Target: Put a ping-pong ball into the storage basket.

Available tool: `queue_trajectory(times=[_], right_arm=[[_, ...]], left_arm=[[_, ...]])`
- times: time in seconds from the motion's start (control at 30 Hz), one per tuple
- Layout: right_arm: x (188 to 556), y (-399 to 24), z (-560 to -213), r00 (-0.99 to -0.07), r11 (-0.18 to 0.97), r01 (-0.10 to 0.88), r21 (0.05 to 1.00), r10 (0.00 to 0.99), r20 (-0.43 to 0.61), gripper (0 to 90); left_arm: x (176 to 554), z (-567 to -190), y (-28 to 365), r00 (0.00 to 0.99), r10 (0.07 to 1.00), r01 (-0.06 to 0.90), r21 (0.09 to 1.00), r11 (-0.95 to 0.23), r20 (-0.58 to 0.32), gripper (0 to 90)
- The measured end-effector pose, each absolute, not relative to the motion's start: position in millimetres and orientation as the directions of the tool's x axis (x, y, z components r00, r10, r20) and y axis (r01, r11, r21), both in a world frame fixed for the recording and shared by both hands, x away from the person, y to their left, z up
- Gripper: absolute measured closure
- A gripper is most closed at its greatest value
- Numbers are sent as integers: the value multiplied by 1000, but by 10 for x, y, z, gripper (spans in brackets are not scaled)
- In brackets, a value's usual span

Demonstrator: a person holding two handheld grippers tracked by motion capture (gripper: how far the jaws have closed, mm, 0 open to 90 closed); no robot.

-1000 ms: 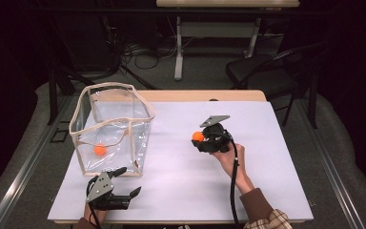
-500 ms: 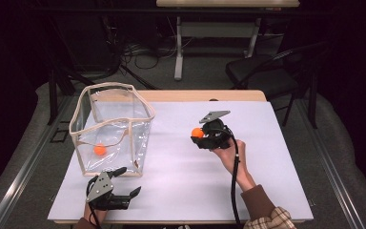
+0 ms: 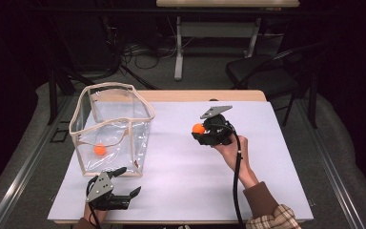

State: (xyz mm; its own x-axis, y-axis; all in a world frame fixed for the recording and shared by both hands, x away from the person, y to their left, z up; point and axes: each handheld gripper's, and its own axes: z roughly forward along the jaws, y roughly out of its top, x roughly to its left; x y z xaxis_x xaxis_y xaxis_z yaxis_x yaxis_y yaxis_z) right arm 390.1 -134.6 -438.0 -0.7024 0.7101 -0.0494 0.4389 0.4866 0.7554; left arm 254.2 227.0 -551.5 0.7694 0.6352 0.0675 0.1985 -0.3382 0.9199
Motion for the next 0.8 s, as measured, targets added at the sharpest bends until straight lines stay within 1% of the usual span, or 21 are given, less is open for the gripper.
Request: queue_trajectory(times=[0.8], right_arm=[[3969,-1190,-4128,-720,497,407,766,690,-65,517]], left_arm=[[2542,-5515,2272,770,635,198,921,-336,66,159]])
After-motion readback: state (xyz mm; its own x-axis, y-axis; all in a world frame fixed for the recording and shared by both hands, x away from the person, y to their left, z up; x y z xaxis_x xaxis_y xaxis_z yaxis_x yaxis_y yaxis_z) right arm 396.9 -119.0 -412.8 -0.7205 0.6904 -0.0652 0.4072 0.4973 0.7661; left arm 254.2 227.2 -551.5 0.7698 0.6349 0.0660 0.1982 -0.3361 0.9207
